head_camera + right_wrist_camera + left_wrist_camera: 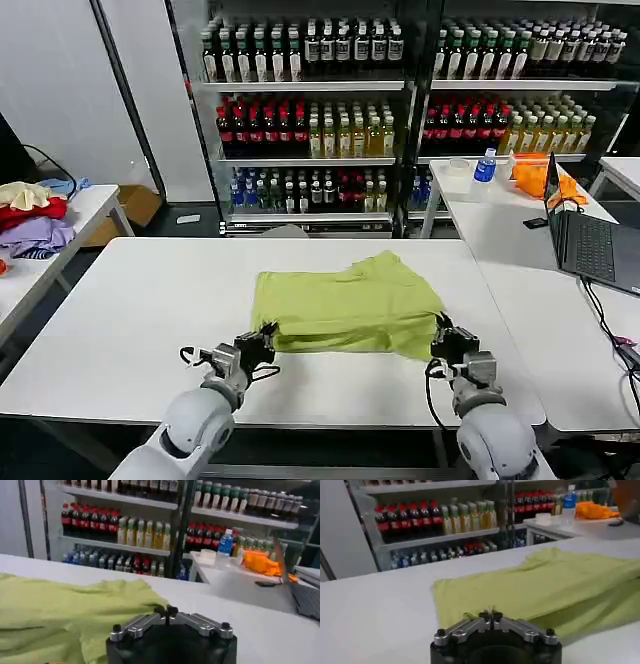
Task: Fold and organize the clothes.
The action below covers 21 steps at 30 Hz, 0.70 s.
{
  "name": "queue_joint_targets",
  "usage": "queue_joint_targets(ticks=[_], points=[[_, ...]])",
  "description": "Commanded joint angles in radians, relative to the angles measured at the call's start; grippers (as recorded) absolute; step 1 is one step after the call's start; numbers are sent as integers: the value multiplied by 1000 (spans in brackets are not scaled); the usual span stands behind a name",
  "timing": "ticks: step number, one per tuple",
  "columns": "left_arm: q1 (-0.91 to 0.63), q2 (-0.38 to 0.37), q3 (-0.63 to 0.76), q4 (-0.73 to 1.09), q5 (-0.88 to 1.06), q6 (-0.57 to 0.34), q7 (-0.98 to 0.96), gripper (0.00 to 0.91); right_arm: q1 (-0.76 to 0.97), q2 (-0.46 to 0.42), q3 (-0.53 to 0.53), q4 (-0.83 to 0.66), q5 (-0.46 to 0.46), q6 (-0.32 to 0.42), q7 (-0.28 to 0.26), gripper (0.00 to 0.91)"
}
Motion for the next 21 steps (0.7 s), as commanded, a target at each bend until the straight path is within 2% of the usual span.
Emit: queue_joint_targets(ticks=[1,9,15,21], points=[[-38,-19,12,54,10,1,-1,907,55,7,-30,-89,-34,-7,-10,907],[-3,-13,-20,12,8,-19,-7,907,-8,24,0,-42,-42,13,-21,907],[58,-5,-52,-13,-4,-22,-7,907,-110,36,80,37,-39,25,-18,907],[92,2,-69,-23,-41,-19,-4,907,-212,42,166,88,34,17,0,907]])
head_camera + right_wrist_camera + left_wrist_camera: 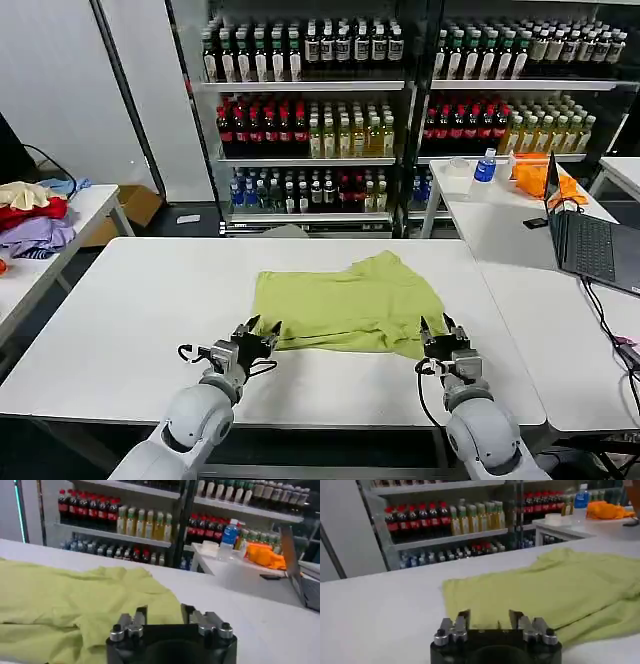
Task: Fold and organize the clothes.
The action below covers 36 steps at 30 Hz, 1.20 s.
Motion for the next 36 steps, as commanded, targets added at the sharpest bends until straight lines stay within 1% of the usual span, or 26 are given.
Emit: queue_joint_targets(ticks=[1,4,6,11,12,13,14,15,16,17,18,19,20,29,36], points=[[53,3,-25,-7,-52,7,2,907,-126,5,104,52,82,-12,24,907],[37,-5,-21,27,-81,19,2,907,-124,10,114,21,149,-37,45,907],[29,-9,-17,43,-82,20,0,907,-120,14,113,6,178,-49,50,907],[-2,-16,2,71,-78,24,-5,907,-83,26,82,-43,209,-68,53,907],[-9,-17,4,81,-77,25,-8,907,-74,29,74,-50,211,-69,51,846],[-15,-19,9,89,-75,25,-9,867,-70,31,68,-52,213,-70,52,746],[-18,-20,10,93,-75,24,-11,272,-59,35,59,-60,216,-70,53,605],[-19,-20,13,98,-75,24,-11,161,-55,37,55,-63,216,-70,54,504],[-19,-19,14,101,-75,23,-9,30,-47,40,45,-70,216,-70,55,252],[-17,-18,15,101,-77,22,-8,20,-44,41,40,-73,217,-69,55,91],[-16,-16,17,102,-77,19,-6,20,-41,41,34,-75,217,-68,54,40],[-14,-15,18,103,-78,17,-5,20,-40,41,32,-76,216,-68,53,10],[-13,-13,18,103,-79,16,-5,20,-38,40,29,-76,216,-68,52,0],[-10,-4,15,95,-93,16,0,30,-39,31,22,-66,215,-65,46,0],[9,4,11,62,-109,16,4,20,-82,23,38,-21,205,-63,43,0]])
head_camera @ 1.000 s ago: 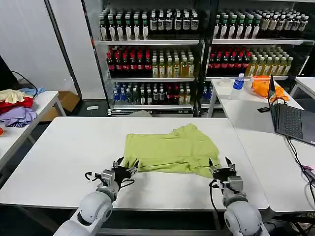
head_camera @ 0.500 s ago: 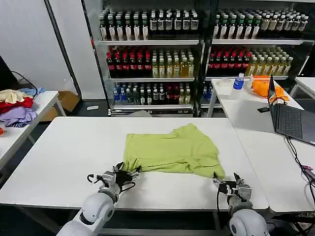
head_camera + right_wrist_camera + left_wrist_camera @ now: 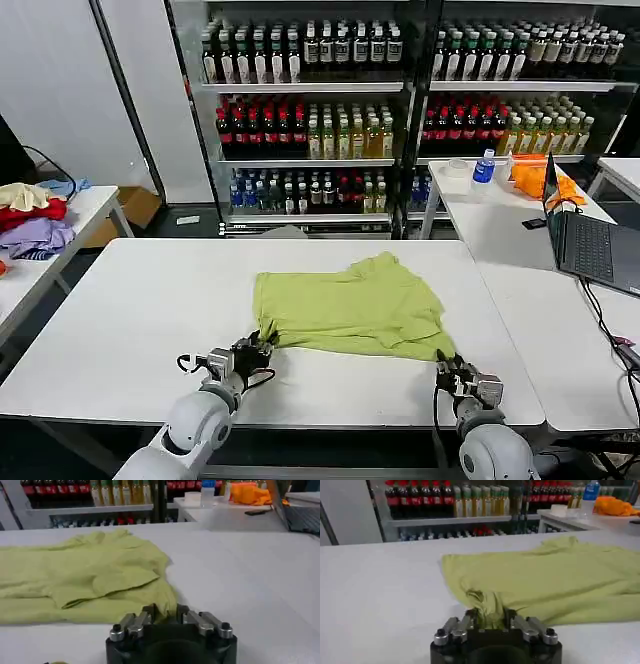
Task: Fold and organize the clothes.
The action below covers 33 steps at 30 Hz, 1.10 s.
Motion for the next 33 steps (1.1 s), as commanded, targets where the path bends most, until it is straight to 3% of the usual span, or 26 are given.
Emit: queue_joint_targets(ticks=[1,9,16,23,24,25,26,27,28,33], points=[[20,6,-4,-31,-15,6,0,20,-38,0,7,40,4,-6,2,0],[153,29,-31,-184,14,10,-3,20,-183,-4,66,174,-32,-6,-12,0],[371,51,-73,-315,46,3,-4,20,-340,-22,135,274,-83,-2,-51,0],[476,59,-118,-411,71,3,-7,20,-417,-21,140,343,-126,-13,-66,0],[477,61,-118,-411,76,6,-5,20,-418,-19,139,346,-131,-21,-66,60],[475,64,-117,-409,80,12,2,50,-417,-17,138,350,-150,-37,-74,907],[473,71,-115,-408,90,17,9,191,-417,-16,138,352,-153,-38,-78,907],[469,76,-114,-408,92,23,11,433,-416,-15,138,356,-156,-37,-79,907],[463,83,-116,-410,91,30,13,907,-412,-13,143,364,-157,-37,-82,907],[451,115,-151,-434,88,39,12,907,-395,-27,180,393,-153,-6,-87,907]])
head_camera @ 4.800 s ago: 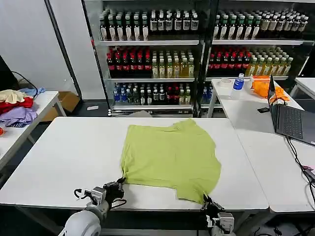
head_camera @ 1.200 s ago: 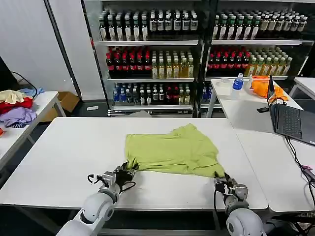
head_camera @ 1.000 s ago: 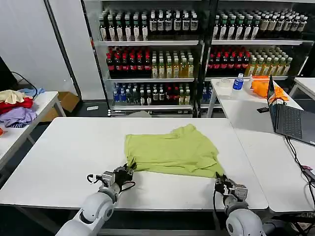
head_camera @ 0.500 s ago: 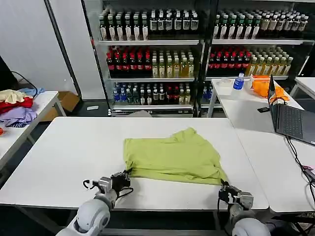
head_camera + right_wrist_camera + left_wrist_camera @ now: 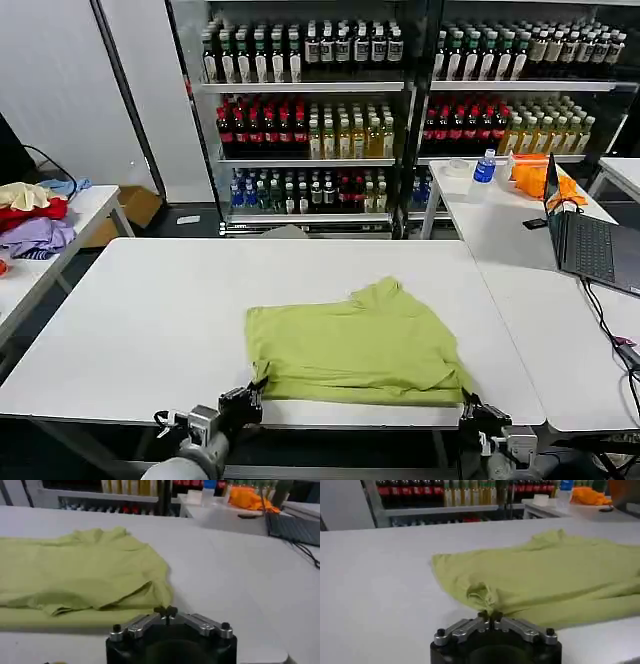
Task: Fold and organize the clothes.
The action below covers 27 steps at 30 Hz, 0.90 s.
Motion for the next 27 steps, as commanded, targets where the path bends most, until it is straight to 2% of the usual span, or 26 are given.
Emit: queue_joint_targets(ticks=[1,3,8,13,18,24,27], points=[[78,52,-62,-104,20,15,11,907,-46,-11,53,78,-28,17,-23,907],[74,66,-90,-114,13,18,11,907,-36,-26,71,97,-21,20,-36,907],[7,116,-138,-93,-47,23,7,907,56,-81,81,90,38,13,-18,907],[-196,133,-118,39,-101,36,-2,907,292,-123,-12,-26,153,-16,31,907],[-392,130,-35,165,-167,60,-11,907,551,-81,-162,-221,158,-32,62,907],[-587,79,103,330,-180,72,-10,907,835,-33,-308,-511,160,-32,90,907],[-647,53,146,409,-166,72,-7,907,909,-13,-339,-597,233,-34,109,907]])
